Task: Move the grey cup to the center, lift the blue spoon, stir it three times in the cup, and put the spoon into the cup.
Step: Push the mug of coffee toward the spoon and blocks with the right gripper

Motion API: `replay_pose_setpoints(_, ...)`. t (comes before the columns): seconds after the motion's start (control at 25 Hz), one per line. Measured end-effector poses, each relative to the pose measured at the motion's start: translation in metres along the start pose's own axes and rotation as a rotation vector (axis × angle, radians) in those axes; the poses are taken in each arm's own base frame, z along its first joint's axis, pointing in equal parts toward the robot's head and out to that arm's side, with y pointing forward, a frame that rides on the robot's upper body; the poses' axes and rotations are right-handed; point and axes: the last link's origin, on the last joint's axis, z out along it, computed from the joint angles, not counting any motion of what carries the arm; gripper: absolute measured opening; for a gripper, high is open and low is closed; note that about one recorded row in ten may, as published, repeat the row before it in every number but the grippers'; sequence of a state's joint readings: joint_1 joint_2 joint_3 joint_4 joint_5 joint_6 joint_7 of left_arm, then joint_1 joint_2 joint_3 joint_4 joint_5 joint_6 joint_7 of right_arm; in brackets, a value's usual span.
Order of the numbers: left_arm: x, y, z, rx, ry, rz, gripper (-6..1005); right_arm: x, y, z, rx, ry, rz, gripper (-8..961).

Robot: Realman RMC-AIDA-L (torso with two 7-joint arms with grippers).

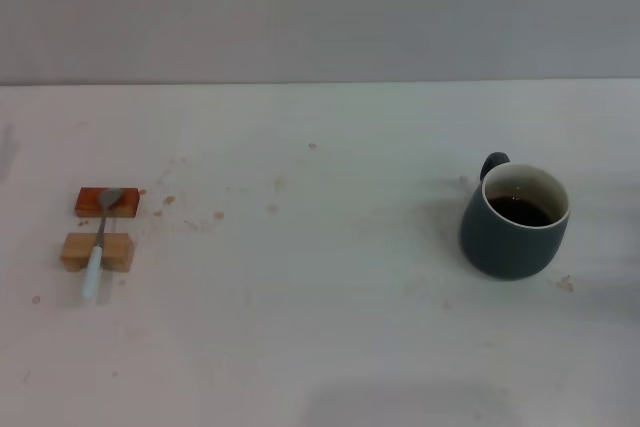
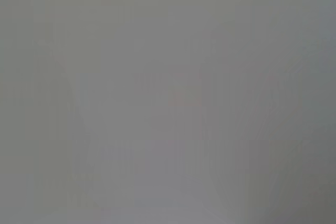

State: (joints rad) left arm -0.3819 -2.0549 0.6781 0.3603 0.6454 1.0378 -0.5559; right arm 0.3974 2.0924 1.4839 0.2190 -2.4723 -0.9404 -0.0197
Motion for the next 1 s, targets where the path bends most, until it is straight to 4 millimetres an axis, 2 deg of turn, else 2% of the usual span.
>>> replay_pose_setpoints(0.4, 0.002, -0.004, 0.002, 0.024, 0.008, -0.011, 841, 0.007, 0.015, -0.005, -0.089, 0.030, 0.007, 530)
replay_pose_setpoints(0.72, 0.003, -0.006, 0.005, 0.043, 0.006, -0.018, 841, 0.013, 0.009, -0.014, -0.083, 0.044, 0.003, 518)
replay_pose_setpoints(1.0, 0.003, -0.005, 0.004, 0.042, 0.010, -0.023, 841, 0.016, 0.014, -0.018, -0.121, 0.046, -0.015, 508)
